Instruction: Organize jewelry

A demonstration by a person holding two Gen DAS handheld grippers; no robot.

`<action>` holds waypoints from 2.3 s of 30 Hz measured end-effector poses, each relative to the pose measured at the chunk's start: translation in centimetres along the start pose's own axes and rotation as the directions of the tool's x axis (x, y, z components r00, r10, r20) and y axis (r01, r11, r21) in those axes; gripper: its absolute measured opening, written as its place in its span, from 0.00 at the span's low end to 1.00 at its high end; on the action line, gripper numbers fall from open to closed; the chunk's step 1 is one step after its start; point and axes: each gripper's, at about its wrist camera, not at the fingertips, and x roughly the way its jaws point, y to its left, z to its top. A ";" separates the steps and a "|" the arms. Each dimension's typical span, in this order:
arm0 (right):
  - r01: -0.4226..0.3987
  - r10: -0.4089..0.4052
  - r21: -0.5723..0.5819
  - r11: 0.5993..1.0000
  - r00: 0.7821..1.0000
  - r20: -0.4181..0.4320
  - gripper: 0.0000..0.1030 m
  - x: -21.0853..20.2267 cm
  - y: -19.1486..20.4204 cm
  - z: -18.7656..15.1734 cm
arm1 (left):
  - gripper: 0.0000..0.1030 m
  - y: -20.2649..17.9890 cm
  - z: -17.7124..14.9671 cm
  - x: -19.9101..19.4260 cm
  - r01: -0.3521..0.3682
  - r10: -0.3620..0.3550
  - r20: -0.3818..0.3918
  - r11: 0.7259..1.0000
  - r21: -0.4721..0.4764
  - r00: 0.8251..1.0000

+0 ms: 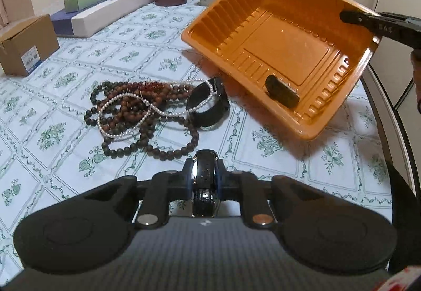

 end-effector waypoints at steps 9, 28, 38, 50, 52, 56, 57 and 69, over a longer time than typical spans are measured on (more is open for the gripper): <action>0.000 0.000 0.000 1.000 1.000 0.000 0.06 0.0 0.0 0.0 | 0.13 -0.2 2.0 -1.8 0.029 -0.028 0.059 1.000 -0.010 0.998; 0.000 0.000 0.003 1.000 1.000 -0.001 0.06 0.1 -0.1 0.0 | 0.12 -3.5 10.1 -1.7 0.108 -0.116 0.198 0.993 0.052 0.973; 0.001 -0.001 0.005 1.000 1.000 -0.002 0.06 0.2 0.1 0.0 | 0.06 -6.1 12.0 1.4 0.213 -0.219 0.180 0.976 0.051 0.959; 0.002 -0.002 0.019 1.000 1.000 -0.005 0.06 0.3 0.0 -0.2 | 0.06 -0.9 10.2 0.3 0.107 -0.096 0.189 0.993 -0.049 0.977; 0.002 -0.002 0.021 1.000 1.000 -0.005 0.06 0.2 0.0 -0.2 | 0.08 0.2 9.2 0.1 0.074 -0.058 0.182 0.994 -0.084 0.982; 0.002 -0.002 0.022 1.000 1.000 -0.007 0.06 0.2 0.1 -0.2 | 0.17 2.4 6.4 -0.1 -0.004 0.026 0.152 0.990 -0.142 0.988; 0.002 -0.002 0.023 1.000 1.000 -0.007 0.06 0.2 0.1 -0.2 | 0.23 2.9 5.6 -0.3 -0.022 0.045 0.144 0.987 -0.157 0.988; 0.013 -0.012 0.034 0.999 1.000 -0.015 0.06 0.3 -0.3 -0.4 | 0.42 5.4 -0.2 -0.2 -0.154 0.175 0.087 0.967 -0.203 0.981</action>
